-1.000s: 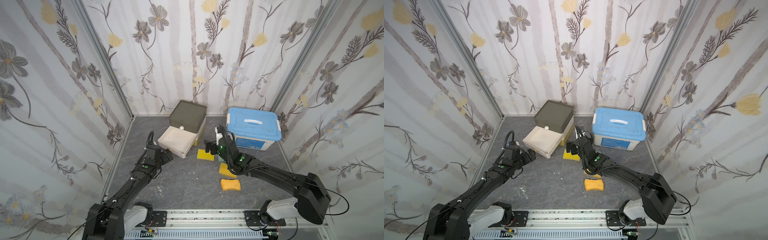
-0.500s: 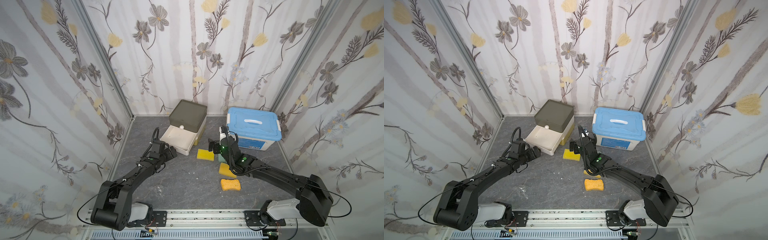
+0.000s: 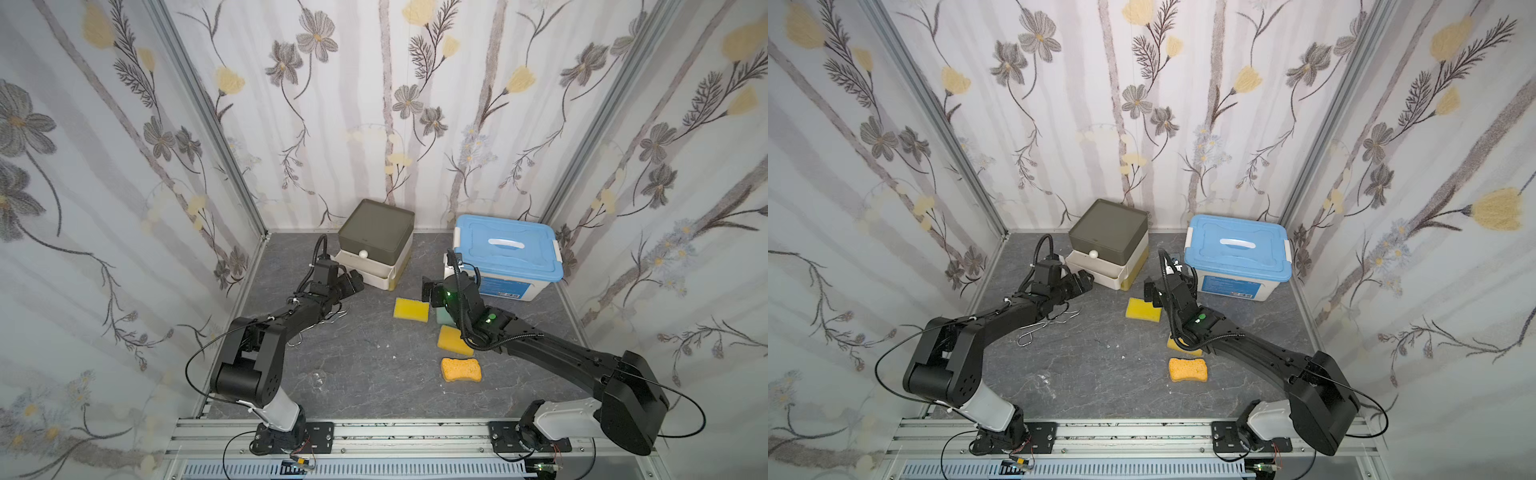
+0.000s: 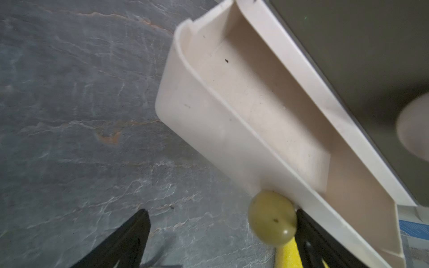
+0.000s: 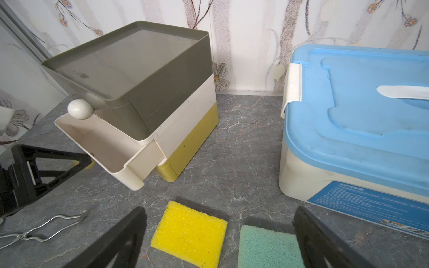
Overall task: Take the sponge out of the drawer
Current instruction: Close the drawer of the storage box.
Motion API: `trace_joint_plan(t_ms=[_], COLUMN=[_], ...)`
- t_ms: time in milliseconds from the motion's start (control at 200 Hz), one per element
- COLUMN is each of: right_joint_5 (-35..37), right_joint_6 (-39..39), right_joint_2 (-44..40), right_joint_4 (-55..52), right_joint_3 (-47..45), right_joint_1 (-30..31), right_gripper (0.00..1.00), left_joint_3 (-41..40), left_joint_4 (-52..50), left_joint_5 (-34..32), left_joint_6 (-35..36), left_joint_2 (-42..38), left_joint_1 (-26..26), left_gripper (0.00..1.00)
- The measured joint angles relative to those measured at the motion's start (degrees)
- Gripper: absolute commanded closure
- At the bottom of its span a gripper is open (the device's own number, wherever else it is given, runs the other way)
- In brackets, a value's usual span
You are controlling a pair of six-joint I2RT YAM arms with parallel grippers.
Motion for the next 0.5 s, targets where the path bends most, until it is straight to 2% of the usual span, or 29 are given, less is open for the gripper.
trace_joint_plan(t_ms=[235,505], right_joint_5=[2.21,2.93], right_joint_6=[0.46,0.50], right_joint_2=[-1.09,-1.57], right_joint_4=[-2.29,-3.63], right_joint_3=[-0.22,-0.37], right_joint_1=[-0.33,-0.70], right_gripper=[0.00,0.00], left_joint_3=[1.68,3.19], left_joint_4=[8.33,12.44], left_joint_5=[3.10,3.80], left_joint_6=[-1.49,-2.25], left_joint_2=[6.56,10.19], left_joint_1=[-0.17,-0.70], left_gripper=[0.05,0.06])
